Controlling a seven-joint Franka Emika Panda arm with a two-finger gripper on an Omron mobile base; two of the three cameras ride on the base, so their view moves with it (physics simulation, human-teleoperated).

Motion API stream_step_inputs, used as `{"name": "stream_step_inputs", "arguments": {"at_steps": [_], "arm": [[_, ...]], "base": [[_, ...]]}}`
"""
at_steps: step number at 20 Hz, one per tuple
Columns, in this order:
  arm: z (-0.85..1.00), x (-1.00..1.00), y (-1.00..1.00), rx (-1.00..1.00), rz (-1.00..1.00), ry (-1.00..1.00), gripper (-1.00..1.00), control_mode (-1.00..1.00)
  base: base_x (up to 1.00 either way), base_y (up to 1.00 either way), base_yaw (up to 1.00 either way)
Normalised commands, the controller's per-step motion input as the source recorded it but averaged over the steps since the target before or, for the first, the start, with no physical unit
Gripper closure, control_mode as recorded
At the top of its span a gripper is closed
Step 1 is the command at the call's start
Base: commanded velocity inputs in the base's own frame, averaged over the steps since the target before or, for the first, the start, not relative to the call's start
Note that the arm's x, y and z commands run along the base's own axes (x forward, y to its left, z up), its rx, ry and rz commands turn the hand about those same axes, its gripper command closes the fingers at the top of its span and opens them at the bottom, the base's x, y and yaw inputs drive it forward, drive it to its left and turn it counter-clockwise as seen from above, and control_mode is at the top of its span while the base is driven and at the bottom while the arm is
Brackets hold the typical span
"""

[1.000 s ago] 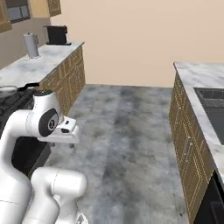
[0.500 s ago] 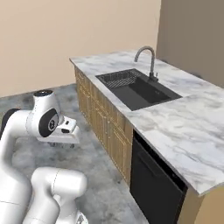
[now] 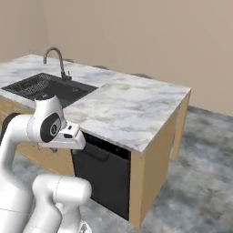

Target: Place one of the steaks on the plate and the other in the bowl. Then place the bowl in the fridge.

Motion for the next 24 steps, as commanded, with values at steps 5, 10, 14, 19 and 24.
{"name": "stream_step_inputs", "arguments": {"at_steps": [5, 10, 14, 19, 24], "arm": [[0.0, 0.0, 0.0, 0.0, 0.0, 0.0, -1.0, 1.0], [0.0, 0.0, 0.0, 0.0, 0.0, 0.0, -1.0, 1.0], [0.0, 0.0, 0.0, 0.0, 0.0, 0.0, -1.0, 1.0], [0.0, 0.0, 0.0, 0.0, 0.0, 0.0, -1.0, 1.0], [0.0, 0.0, 0.0, 0.0, 0.0, 0.0, -1.0, 1.0]], "base": [[0.0, -0.5, -0.87], [0.01, -0.62, -0.83], [0.11, -0.84, -0.69], [0.8, -0.98, -0.05], [0.98, -0.51, 0.29]]}}
